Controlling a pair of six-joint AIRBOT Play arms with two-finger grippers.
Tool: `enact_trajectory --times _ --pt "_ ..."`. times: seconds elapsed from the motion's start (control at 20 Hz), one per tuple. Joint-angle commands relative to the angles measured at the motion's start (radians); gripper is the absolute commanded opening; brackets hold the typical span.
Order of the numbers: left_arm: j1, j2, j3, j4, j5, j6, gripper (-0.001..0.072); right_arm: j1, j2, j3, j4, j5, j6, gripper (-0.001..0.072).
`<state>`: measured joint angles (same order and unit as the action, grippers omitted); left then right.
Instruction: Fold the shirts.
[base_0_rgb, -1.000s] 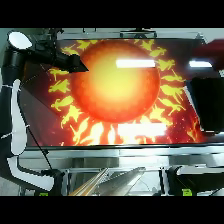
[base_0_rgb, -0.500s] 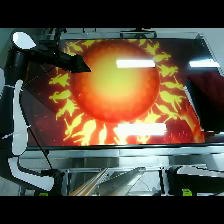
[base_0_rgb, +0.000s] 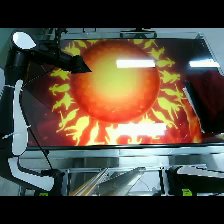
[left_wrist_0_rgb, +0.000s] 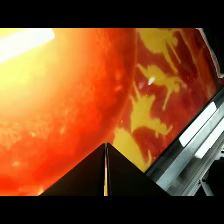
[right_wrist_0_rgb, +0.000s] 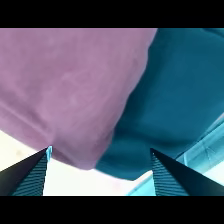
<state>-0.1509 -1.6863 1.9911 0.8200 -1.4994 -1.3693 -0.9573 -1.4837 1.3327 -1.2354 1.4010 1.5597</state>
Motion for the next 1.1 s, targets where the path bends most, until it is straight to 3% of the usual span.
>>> enact_trajectory --times 0.0,0.05,0.1,0.15,0.25,0.3,0.35,0.45,0.6,0.85,1.05 --pt "0.000 0.000 0.000 -0.001 0.003 0.000 0.0002 0.001 0.031 0.039 0.145 0.061 0.021 0.0705" --pt "0.000 0.000 0.001 -0.001 0.003 0.000 0.0002 0.002 0.048 0.060 0.234 0.078 0.024 0.0696" --pt "0.003 0.003 0.001 -0.002 0.000 0.000 0.0002 0.005 0.068 0.075 0.319 0.092 0.027 0.0611" --pt "0.010 0.008 0.001 -0.002 -0.001 -0.001 0.0002 0.017 0.093 0.081 0.392 0.097 0.025 0.0476" --pt "0.029 0.036 0.000 -0.003 -0.004 -0.021 0.0001 0.074 0.161 0.080 0.462 0.105 0.007 0.0429" --pt "0.042 0.056 0.000 -0.002 -0.016 -0.026 0.0001 0.121 0.197 0.080 0.462 0.104 -0.028 0.0183" --pt "0.055 0.077 0.000 -0.002 -0.035 -0.027 0.0001 0.177 0.238 0.077 0.462 0.104 -0.058 0.0014" --pt "0.075 0.139 -0.037 -0.002 -0.071 -0.026 0.0002 0.303 0.324 0.044 0.462 0.104 -0.097 0.0014" --pt "0.100 0.315 -0.298 -0.001 -0.041 0.017 0.0002 0.502 0.470 -0.114 0.462 0.058 -0.121 0.0013" --pt "0.155 0.689 -0.956 -0.003 0.097 0.118 0.0002 0.821 0.760 -0.594 0.462 -0.211 -0.120 0.0014" --pt "0.162 0.878 -1.305 -0.003 0.154 0.144 0.0002 1.027 0.869 -0.864 0.474 -0.400 -0.086 0.0014"
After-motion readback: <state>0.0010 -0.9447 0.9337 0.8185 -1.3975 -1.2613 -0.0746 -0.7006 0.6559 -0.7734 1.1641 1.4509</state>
